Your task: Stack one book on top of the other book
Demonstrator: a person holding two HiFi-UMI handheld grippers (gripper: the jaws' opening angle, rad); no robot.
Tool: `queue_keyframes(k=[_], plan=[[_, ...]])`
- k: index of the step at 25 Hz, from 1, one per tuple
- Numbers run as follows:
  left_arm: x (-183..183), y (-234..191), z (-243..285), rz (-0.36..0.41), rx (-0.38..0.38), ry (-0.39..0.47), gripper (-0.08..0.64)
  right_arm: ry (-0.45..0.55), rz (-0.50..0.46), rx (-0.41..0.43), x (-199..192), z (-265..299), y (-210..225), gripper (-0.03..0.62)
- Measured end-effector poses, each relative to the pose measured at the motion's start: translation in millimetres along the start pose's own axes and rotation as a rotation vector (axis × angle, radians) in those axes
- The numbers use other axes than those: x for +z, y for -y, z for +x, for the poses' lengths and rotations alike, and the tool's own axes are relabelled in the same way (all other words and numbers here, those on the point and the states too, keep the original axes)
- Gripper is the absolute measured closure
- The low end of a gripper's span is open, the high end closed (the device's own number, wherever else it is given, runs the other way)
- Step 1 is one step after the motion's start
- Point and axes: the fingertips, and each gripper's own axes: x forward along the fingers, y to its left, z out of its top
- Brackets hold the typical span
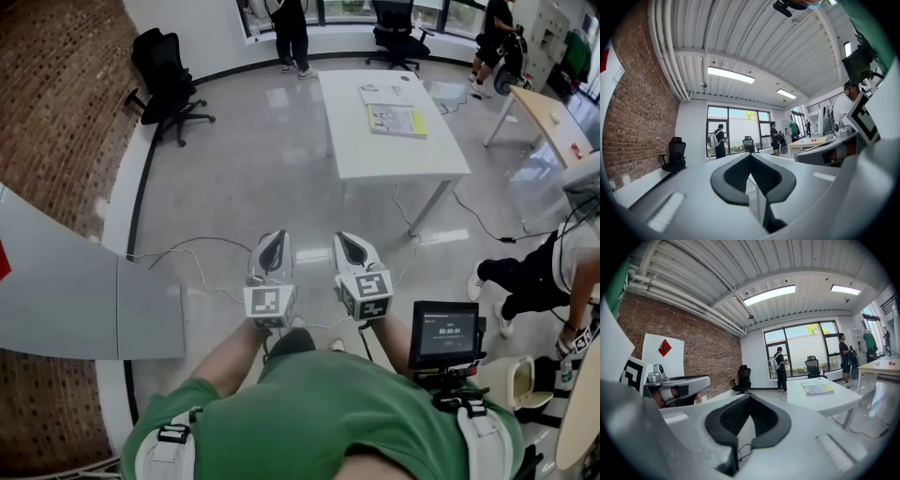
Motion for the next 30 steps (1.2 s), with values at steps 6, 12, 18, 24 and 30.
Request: queue_keyframes(k=[6,12,18,24,30], plan=[[-9.0,-13.9,31.6,-0.025,-0.018,-0.002,0.555,-0.019,0.017,-0.015,1.0,29.2,10.0,0.591],[-7.0,-67.2,94.2,-0.054,-0.050,0.024,0.555,-0.007,-0.036,-0.085,25.9,101.1,25.3,0.590],[-9.0,-123.8,129.2,-0.070,-0.064,0.024,0.555,-0.041,-0.021,-0.118,40.6,158.7,8.6,0.591],[-19.4,-156.0,145.3,-0.101,-0.063,0.006,0.555,-0.059,-0.032,-0.141,35.3,190.8,1.1,0.591],[-17.7,-173.9,182.0,-0.097,-0.053,0.003,0.555,-0.040,-0.032,-0.138,53.9,229.9,16.4,0.591]])
